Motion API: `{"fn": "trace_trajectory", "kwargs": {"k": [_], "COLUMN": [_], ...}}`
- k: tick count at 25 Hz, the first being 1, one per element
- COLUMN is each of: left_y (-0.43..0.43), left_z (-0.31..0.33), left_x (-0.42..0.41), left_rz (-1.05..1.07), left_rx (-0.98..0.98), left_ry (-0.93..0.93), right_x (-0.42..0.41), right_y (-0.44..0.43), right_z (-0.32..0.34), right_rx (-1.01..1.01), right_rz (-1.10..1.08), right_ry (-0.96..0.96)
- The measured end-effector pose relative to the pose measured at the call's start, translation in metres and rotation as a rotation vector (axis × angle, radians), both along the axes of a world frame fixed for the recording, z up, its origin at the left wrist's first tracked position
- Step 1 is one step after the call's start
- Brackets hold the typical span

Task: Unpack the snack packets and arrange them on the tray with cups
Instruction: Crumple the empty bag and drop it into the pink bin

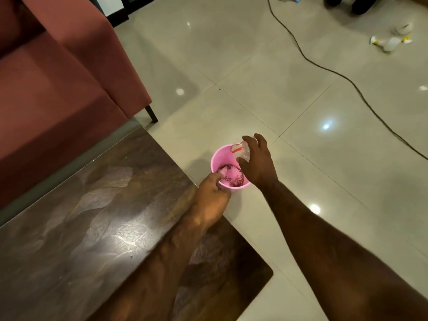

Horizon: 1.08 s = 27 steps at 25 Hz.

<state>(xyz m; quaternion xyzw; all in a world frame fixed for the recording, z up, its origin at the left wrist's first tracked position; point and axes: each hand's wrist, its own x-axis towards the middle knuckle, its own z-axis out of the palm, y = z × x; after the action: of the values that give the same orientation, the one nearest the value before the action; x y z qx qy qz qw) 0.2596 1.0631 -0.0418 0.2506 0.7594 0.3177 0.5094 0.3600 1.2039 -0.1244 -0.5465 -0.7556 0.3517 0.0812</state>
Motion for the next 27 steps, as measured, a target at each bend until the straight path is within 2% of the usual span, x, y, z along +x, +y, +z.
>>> {"fn": "trace_trajectory", "kwargs": {"k": [4, 9, 18, 22, 27], "left_y": [-0.007, -0.022, -0.075, -0.136, -0.232], "left_z": [-0.019, -0.012, 0.043, 0.072, 0.107], "left_x": [-0.011, -0.014, -0.037, -0.062, -0.107], "left_rz": [-0.029, -0.101, -0.206, -0.216, -0.093], "left_rx": [-0.01, -0.024, -0.024, -0.059, -0.096], "left_ry": [0.032, 0.102, 0.33, 0.445, 0.546], "right_x": [0.0, 0.012, 0.012, -0.009, -0.066], "right_y": [0.011, -0.023, -0.092, -0.14, -0.206], "right_z": [-0.036, -0.027, 0.067, 0.113, 0.164], "right_rx": [-0.064, -0.02, 0.107, 0.086, 0.104], "right_rz": [0.026, 0.073, 0.226, 0.302, 0.446], "right_ry": [-0.095, -0.171, -0.161, -0.157, -0.098]}}
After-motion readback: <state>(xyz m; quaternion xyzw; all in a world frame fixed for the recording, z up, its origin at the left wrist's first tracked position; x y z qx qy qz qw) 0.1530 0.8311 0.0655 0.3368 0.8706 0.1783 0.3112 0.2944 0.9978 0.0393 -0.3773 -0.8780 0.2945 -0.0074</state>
